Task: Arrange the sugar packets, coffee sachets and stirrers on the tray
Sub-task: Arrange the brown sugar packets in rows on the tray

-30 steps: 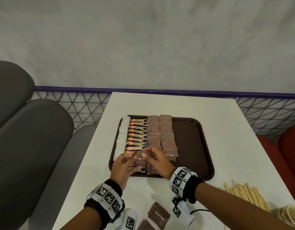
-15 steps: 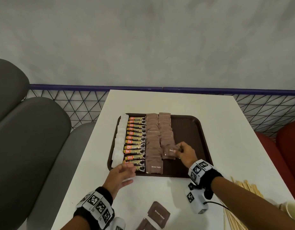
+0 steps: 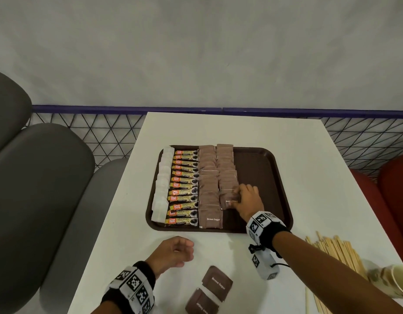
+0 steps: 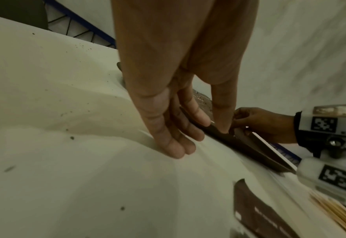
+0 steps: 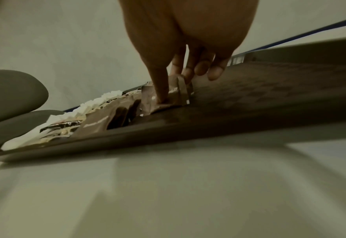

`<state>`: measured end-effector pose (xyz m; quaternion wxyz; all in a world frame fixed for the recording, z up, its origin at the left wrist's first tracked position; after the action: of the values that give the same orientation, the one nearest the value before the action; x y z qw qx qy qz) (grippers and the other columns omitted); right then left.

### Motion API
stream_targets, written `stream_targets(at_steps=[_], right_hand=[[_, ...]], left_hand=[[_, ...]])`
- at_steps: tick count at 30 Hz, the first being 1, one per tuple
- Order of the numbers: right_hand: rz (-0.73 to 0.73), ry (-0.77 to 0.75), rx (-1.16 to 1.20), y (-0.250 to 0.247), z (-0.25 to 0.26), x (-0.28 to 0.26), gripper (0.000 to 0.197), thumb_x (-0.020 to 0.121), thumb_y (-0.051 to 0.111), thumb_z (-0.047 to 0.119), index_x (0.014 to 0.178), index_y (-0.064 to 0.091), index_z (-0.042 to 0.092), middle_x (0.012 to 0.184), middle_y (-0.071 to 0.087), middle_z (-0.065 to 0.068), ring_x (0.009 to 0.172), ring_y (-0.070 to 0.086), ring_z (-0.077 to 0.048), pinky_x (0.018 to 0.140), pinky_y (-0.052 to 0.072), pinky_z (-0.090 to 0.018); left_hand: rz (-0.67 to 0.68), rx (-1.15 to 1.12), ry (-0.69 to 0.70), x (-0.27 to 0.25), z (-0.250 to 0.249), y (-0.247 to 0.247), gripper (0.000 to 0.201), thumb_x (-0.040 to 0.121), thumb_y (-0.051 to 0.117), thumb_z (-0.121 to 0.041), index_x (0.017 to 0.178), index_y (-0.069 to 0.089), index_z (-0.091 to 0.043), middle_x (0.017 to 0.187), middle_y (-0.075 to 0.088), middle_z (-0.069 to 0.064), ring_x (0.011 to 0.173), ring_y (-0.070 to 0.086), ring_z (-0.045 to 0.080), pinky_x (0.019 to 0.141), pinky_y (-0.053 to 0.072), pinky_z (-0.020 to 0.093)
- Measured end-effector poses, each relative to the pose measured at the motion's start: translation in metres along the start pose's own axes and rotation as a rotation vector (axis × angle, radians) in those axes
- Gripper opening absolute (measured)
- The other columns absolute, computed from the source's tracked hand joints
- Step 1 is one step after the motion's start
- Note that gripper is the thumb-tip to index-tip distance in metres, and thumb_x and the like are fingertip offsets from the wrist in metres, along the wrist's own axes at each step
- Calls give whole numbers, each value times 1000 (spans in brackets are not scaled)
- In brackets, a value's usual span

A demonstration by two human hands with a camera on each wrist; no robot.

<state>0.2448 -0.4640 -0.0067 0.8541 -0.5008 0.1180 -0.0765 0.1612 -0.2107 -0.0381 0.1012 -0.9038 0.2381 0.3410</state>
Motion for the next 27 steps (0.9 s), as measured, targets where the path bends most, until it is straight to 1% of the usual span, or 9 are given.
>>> stream_targets(at_steps=[4, 7, 9, 12, 15, 18, 22, 25, 27], right_hand=[[-83, -27, 36, -6, 4, -8, 44, 78, 69, 28, 114, 50, 13, 115, 49, -7, 111, 38, -23, 96, 41, -35], [-169, -132, 71, -13, 15, -26, 36, 82, 65, 24, 112, 51, 8, 112, 50, -9, 108, 40, -24, 93, 39, -34], [-157, -245, 105, -12, 23, -45, 28, 84, 61, 18, 109, 53, 7, 109, 51, -9, 105, 39, -22, 91, 37, -31], [-52, -444, 119, -2, 33, -77, 21, 86, 55, 18, 104, 56, 8, 102, 53, -7, 96, 36, -12, 85, 36, -25], [118, -586, 132, 14, 38, -107, 22, 87, 46, 25, 96, 58, 9, 90, 51, 0, 86, 32, -5, 77, 29, -16], [329, -578, 45, 34, 34, -127, 23, 90, 53, 33, 97, 57, 11, 89, 46, 6, 87, 32, -4, 77, 28, -19], [440, -569, -229, 54, 29, -146, 56, 76, 55, 64, 102, 52, 14, 102, 49, 1, 96, 40, -15, 79, 29, -26], [484, -563, -319, 61, 31, -155, 64, 68, 65, 63, 104, 48, 12, 108, 48, -2, 101, 41, -19, 80, 30, -29], [513, -535, -322, 62, 33, -155, 64, 68, 68, 58, 105, 48, 11, 110, 47, -5, 103, 41, -21, 82, 32, -31]], left_hand=[[-10, 69, 56, 0, 5, 4, 40, 55, 73, -16, 94, 64, -15, 93, 66, 5, 86, 62, 14, 82, 51, 25], [-13, 151, 106, -3, 6, 7, 34, 66, 78, -2, 93, 63, -17, 92, 63, 4, 83, 60, 13, 77, 50, 19], [-3, 233, 119, -5, 9, 11, 32, 73, 75, 0, 94, 62, -20, 93, 61, 2, 82, 59, 12, 78, 50, 19], [4, 326, 127, -15, 13, 17, 33, 73, 77, -6, 96, 61, -23, 94, 58, -1, 78, 56, 12, 80, 48, 22], [26, 431, 142, -24, 15, 25, 35, 72, 79, -10, 95, 58, -24, 92, 53, -5, 72, 52, 7, 73, 46, 15], [48, 581, 132, -32, 17, 32, 42, 71, 80, -16, 103, 53, -22, 95, 50, -5, 73, 48, 6, 66, 42, 10], [54, 763, 142, -38, 21, 44, 55, 69, 81, -21, 115, 50, -18, 102, 43, -1, 83, 44, 11, 67, 39, 14], [32, 909, 145, -39, 21, 50, 61, 69, 80, -25, 120, 48, -15, 103, 40, -2, 90, 42, 14, 77, 36, 21], [21, 991, 164, -38, 20, 55, 56, 71, 77, -26, 118, 49, -15, 102, 39, -3, 92, 42, 15, 79, 36, 23]])
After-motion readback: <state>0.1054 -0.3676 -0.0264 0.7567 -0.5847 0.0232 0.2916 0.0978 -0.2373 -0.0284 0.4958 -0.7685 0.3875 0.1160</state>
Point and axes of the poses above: each hand's wrist, its own x-axis towards the middle knuckle, its own y-axis out of the palm, z = x × y, the point moved 8 cm from there along x, towards the middle knuckle
